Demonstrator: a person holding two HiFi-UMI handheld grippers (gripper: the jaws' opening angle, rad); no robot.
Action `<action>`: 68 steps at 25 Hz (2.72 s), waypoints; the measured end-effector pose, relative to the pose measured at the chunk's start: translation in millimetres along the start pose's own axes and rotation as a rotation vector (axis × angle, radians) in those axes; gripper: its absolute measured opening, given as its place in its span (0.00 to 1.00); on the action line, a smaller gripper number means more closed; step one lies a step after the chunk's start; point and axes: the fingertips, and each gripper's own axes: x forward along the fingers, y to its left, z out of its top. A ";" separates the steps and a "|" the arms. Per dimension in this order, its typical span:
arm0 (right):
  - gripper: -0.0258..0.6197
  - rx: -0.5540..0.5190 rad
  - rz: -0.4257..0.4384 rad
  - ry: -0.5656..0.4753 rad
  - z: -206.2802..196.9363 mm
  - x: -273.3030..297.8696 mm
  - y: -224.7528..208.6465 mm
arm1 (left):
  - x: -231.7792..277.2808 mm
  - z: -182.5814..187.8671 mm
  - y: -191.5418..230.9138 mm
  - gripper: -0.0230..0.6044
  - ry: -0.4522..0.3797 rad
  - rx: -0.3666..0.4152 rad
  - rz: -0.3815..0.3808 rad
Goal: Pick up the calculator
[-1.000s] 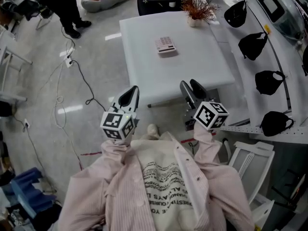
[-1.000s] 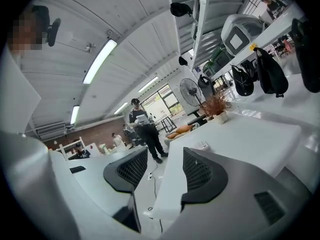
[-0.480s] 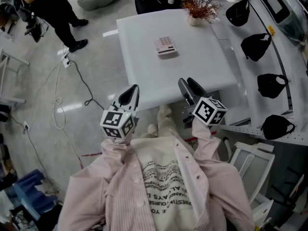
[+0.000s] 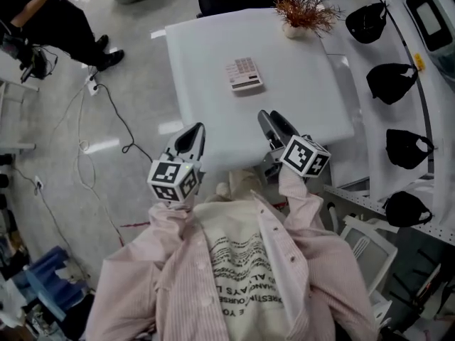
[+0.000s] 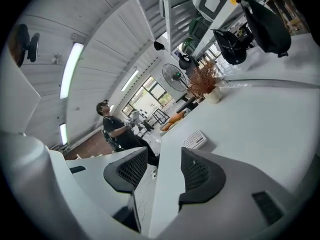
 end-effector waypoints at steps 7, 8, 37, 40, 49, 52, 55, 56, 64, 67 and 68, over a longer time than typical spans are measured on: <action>0.35 0.120 -0.027 0.067 2.6 54.7 -29.7 | 56.4 -6.5 9.3 0.04 0.067 -0.030 -0.011; 0.35 0.139 -0.034 0.075 2.0 61.2 -34.3 | 63.3 -7.8 10.4 0.04 0.077 -0.034 -0.011; 0.35 0.568 -0.125 0.211 -33.0 150.2 -107.9 | 149.6 -49.3 33.4 0.04 0.234 -0.098 0.043; 0.35 0.603 -0.129 0.216 -33.6 157.4 -108.7 | 153.5 -50.0 34.5 0.04 0.240 -0.097 0.042; 0.35 0.696 -0.144 0.216 -35.7 175.1 -111.1 | 163.1 -50.2 41.5 0.04 0.256 -0.092 0.022; 0.34 0.735 -0.174 0.221 -38.7 177.9 -112.5 | 167.1 -49.7 45.3 0.04 0.264 -0.090 0.017; 0.26 0.750 -0.210 0.221 -42.8 180.2 -117.3 | 169.0 -48.7 49.4 0.04 0.267 -0.093 0.010; 0.22 0.749 -0.220 0.224 -43.8 180.3 -118.5 | 169.3 -48.3 50.2 0.04 0.268 -0.093 0.008; 0.15 0.800 -0.236 0.205 -45.6 179.2 -120.0 | 170.4 -49.6 53.9 0.04 0.277 -0.091 -0.002; 0.14 0.822 -0.242 0.191 -45.4 178.0 -119.2 | 170.2 -50.6 53.6 0.04 0.279 -0.089 -0.005; 0.14 0.830 -0.240 0.188 -45.5 177.9 -118.9 | 169.9 -50.6 53.6 0.04 0.279 -0.089 -0.006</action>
